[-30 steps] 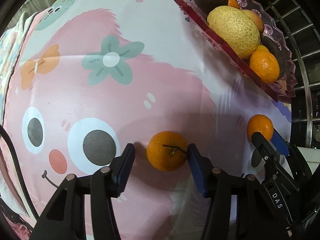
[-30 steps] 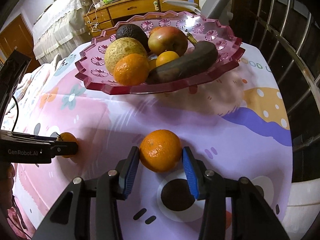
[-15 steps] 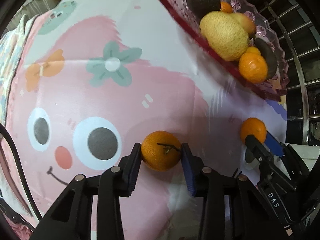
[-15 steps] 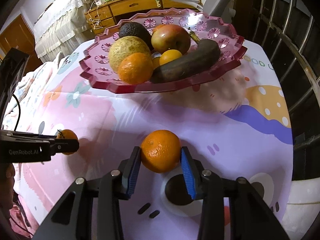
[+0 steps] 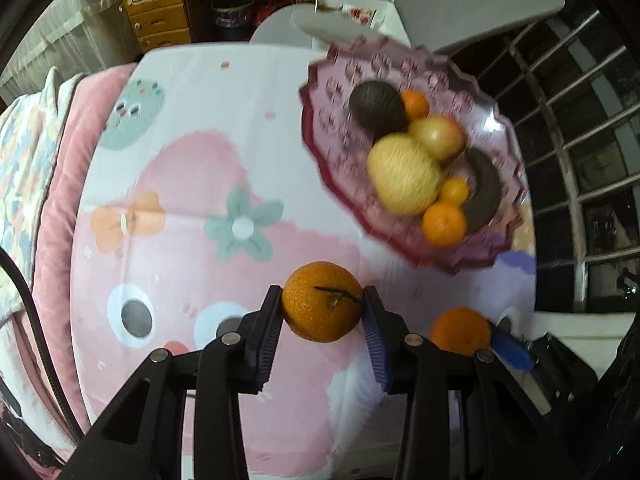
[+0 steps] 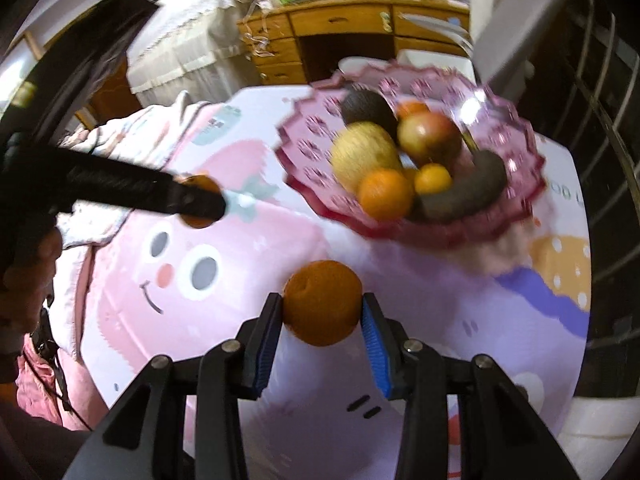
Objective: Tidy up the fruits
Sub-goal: 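Carry both mandarins over the pink bowl and open both grippers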
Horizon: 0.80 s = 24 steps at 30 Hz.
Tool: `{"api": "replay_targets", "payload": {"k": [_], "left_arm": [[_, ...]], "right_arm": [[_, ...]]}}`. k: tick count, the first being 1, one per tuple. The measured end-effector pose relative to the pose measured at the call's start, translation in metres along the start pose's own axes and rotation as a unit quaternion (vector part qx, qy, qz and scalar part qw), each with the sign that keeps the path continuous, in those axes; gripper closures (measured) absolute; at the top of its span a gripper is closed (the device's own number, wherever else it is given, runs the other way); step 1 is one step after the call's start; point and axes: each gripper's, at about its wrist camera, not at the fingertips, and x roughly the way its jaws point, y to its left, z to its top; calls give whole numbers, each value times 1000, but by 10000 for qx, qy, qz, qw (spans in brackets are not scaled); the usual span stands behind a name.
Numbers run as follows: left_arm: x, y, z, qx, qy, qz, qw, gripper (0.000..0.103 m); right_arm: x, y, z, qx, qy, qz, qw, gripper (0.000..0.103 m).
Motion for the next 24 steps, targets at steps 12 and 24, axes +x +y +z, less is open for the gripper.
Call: {"api": "replay_targets", "payload": {"k": [12,24], "left_arm": [[-20,-21,50,343,-544,-220,9977,65],[-9,-34,85,416,-891,-264,9948,65]], "right_arm": [[-16,-9,49,187,-777,-89,9968,63],[-2,-45,72,729,-1064,-453,9906,62]]}}
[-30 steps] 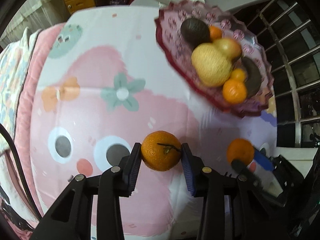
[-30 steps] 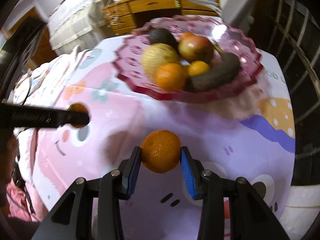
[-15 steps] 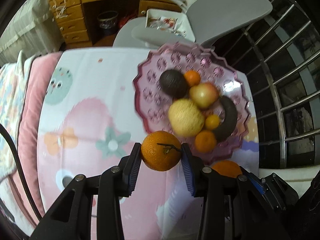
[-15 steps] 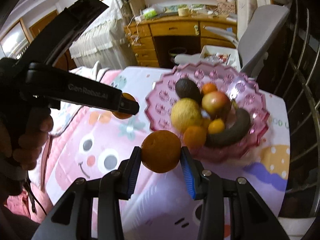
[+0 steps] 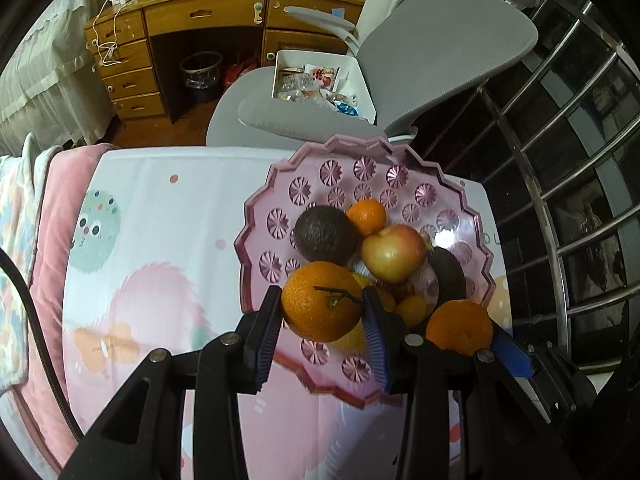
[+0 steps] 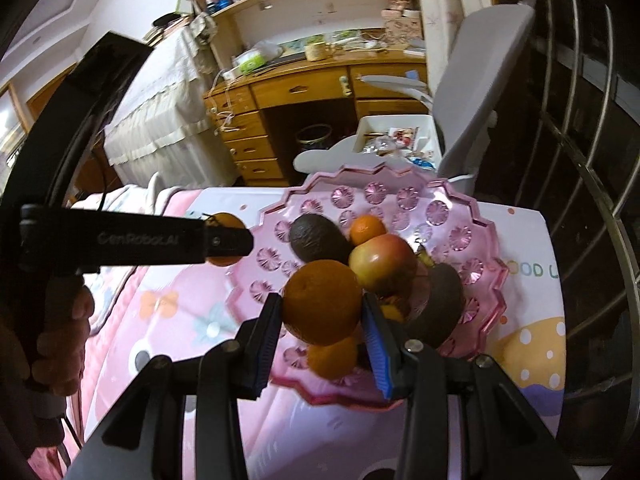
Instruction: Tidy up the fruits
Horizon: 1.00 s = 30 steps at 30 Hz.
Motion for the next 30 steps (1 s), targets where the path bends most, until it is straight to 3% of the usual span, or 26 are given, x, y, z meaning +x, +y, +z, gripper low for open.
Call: {"api": "replay_targets", "payload": {"k": [2,3,4,10,15,24,30], "left_arm": [[0,0,3,12,-39,23,10000,58],[0,0,4,14,-42,63,10000,41],[-1,-1,3,27,-54,122,9999,36],[-16,8,-9,-6,-101,209,9997,34],[-31,29,-40,-129,-84,244,9996,27],[-65,72,-137,-244,109,545,9982,22],[-99,83,-222,-82,484,351,9982,21]], "right_arm": [[2,-3,2,98,-16,-70,9999,60],[3,-5,3,154,2,-86,9998,60],[4,-6,3,193,44,-65,9998,59],[0,1,-2,173,170,-21,9997,57],[-2,14,-21,162,449,19,9989,55],[-14,48,-102,582,1271,119,9901,55],[-55,83,-163,955,1623,-114,9820,55]]}}
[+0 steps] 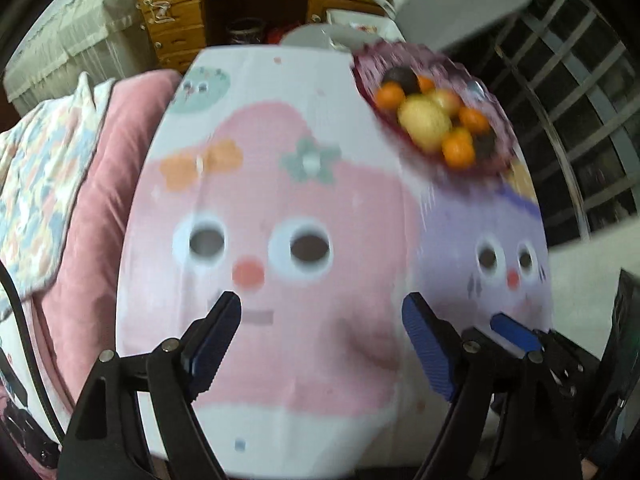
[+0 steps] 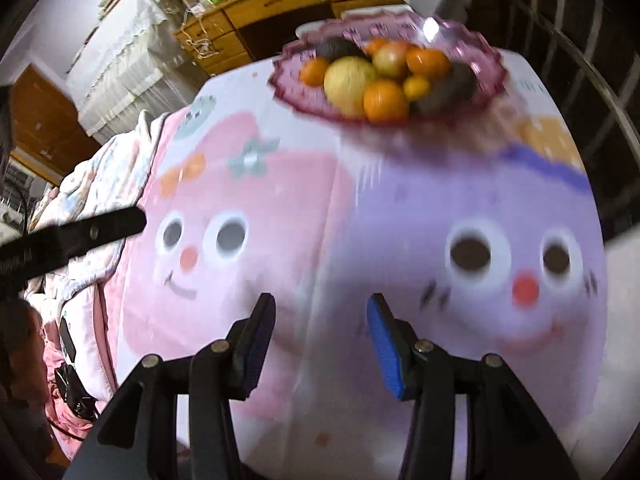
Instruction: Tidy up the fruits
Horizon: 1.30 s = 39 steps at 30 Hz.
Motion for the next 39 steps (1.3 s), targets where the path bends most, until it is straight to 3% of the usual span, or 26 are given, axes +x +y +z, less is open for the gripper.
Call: {"api": "replay_targets", "payload": {"k": [3,5,9,17,27,33,39], "left_arm": [[-18,1,-37,241,67,-93,9996,21],[-34,1,-60,387,61,-146,9991,20],[-68,-8,-84,597,-75,-106,9981,20],[-133,-43,-102,659,-519,-256,9961,18],[-181,-75,-98,1001,-1022,-298,9893,10],[-199,-78,-106,926,-1419,-61,9855,2],[-195,-70,-116,723,-1568,163,9848,1]], "right_arm": [[-17,11,-39,265,44,18,9996,50],[-30,19,-62,340,6,-5,9994,35],[-53,33,-91,333,-35,35,9994,32],[-127,31,-96,129,-385,-2,9992,23],[-204,32,-91,105,-764,-375,9963,14],[-221,36,-97,198,-1031,-584,9928,14],[-216,45,-113,121,-1287,-702,9891,12]]}}
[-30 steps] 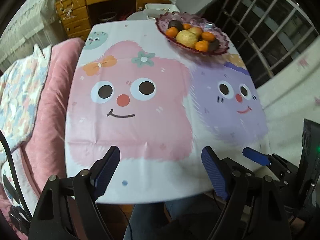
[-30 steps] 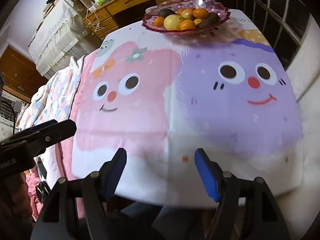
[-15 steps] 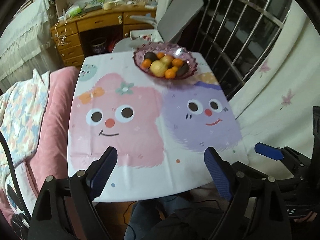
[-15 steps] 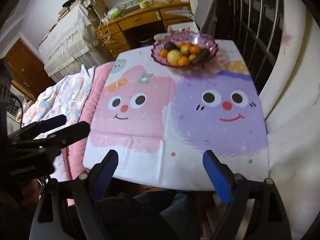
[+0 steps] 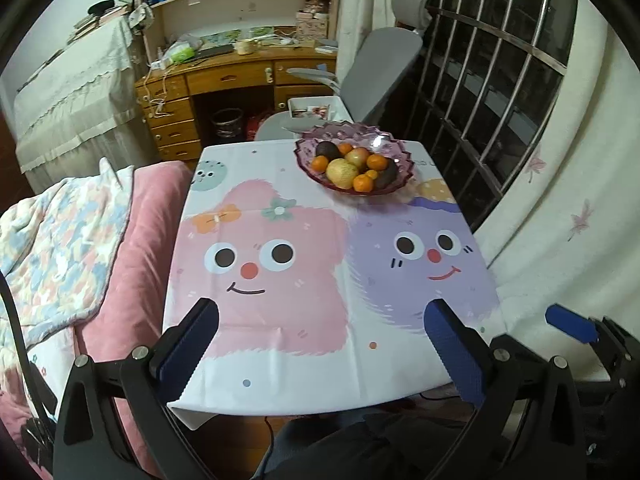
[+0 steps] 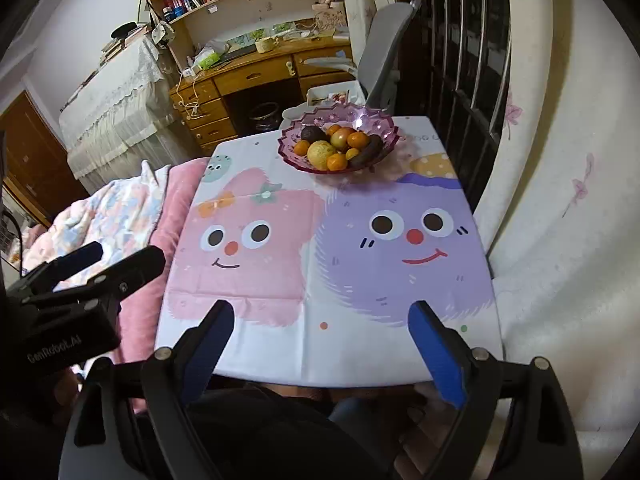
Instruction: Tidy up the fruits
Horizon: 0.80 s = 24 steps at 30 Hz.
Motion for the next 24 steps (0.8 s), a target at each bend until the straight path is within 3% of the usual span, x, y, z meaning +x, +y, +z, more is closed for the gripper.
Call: {"api": "replay_targets", "payload": {"k": [2,8,24], "left_arm": [[0,3,1,-19,-48,60,10000,1],[1,11,3,-111,-83,193,9997,1],[16,14,2,-152,116,385,9991,1]], "right_arm": [[2,1,0,31,-4,0,10000,6],[2,4,5,77,-84,-16,9999,1],[16,10,13,-44,29,-30,10000,0]]}}
